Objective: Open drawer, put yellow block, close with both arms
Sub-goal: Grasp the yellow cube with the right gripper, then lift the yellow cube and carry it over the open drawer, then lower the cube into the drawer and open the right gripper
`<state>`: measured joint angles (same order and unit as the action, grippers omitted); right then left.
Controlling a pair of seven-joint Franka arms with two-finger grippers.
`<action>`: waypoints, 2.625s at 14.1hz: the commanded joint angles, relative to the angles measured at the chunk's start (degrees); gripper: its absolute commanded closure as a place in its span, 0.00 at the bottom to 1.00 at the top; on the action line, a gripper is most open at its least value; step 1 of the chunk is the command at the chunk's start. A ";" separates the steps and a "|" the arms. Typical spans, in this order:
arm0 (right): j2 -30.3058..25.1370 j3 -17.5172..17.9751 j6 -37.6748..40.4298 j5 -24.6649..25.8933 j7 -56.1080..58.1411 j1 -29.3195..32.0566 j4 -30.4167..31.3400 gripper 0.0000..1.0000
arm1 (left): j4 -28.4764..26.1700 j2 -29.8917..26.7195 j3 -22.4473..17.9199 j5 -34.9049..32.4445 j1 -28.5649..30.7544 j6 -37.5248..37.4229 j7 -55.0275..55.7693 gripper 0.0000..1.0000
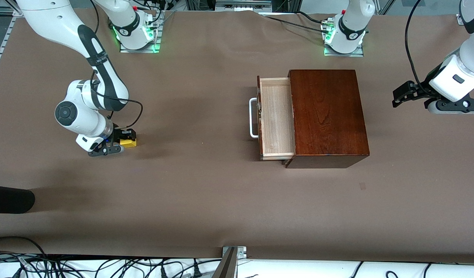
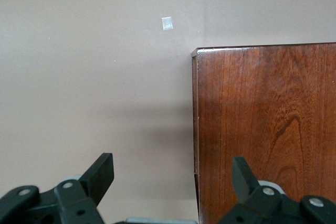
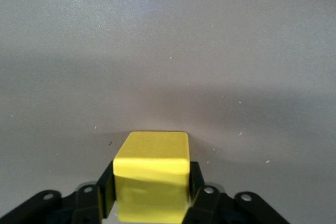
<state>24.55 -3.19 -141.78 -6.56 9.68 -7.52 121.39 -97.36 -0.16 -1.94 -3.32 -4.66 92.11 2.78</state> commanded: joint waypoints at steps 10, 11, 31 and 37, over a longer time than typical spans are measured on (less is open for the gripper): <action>-1.79 4.76 25.57 -1.00 0.78 -3.63 -22.22 1.00 | -0.38 -0.54 -0.17 1.30 0.00 -0.35 -0.76 0.00; -1.79 6.95 27.59 -1.00 0.78 -3.99 -24.25 1.00 | -0.38 -0.45 -0.17 1.30 0.00 -0.35 -0.76 0.00; 12.79 19.19 28.76 23.16 1.65 -43.98 -52.21 1.00 | -0.29 -0.45 -0.08 1.39 0.00 -0.35 -0.85 0.00; 17.02 19.01 29.63 25.02 12.72 -43.90 -55.47 1.00 | -0.29 -0.37 -0.08 1.39 0.00 -0.35 -0.85 0.00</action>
<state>39.95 15.56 -113.50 17.48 18.67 -51.58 68.40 -97.48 -0.15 -1.88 -3.32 -4.70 92.03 2.78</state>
